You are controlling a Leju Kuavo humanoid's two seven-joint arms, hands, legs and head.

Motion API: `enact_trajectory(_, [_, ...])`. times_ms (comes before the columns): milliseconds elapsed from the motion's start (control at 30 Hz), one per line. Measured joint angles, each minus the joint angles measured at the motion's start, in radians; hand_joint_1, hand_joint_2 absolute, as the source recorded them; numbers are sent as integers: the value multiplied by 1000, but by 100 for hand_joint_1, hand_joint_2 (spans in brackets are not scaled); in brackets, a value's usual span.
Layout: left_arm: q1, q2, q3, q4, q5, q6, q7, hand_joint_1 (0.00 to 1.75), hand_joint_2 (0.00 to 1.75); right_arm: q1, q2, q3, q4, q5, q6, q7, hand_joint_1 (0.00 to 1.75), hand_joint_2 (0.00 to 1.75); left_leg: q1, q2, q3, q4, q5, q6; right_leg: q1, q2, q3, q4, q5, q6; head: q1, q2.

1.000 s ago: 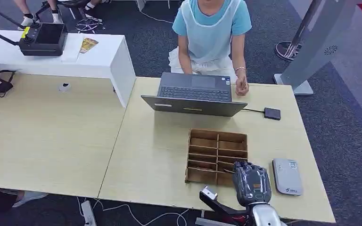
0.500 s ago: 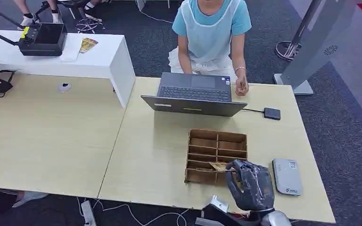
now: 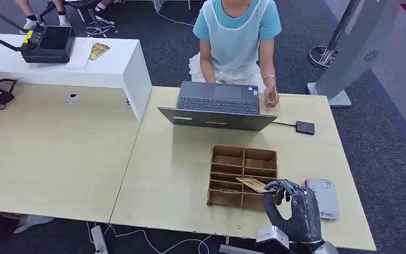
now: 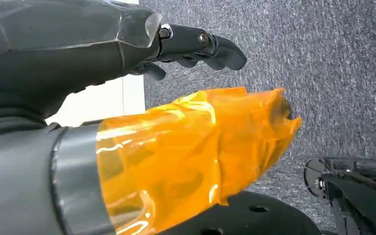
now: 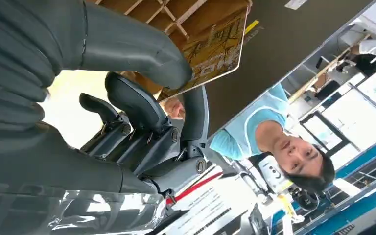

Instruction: Pass the card to the sensor for recognition and then transmit it.

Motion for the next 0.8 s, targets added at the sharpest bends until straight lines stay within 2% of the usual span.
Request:
enact_trajectory(267, [0,0,-3,0,0,0,0,0,0,4,5,-6,-3,-15,4,-8,175,175,0,0,0,0,0,0,0,0,0,0,0,0,0,0])
enact_trajectory(467, [0,0,-6,0,0,-2,-7,0,0,9,6,-21,-11,-119,39,-77,175,175,0,0,0,0,0,0,0,0,0,0,0,0,0,0])
enact_trajectory(800, [0,2,-32,0,0,-5,-20,0,0,-2,25,-80,-72,-195,22,-187,175,175,0,0,0,0,0,0,0,0,0,0,0,0,0,0])
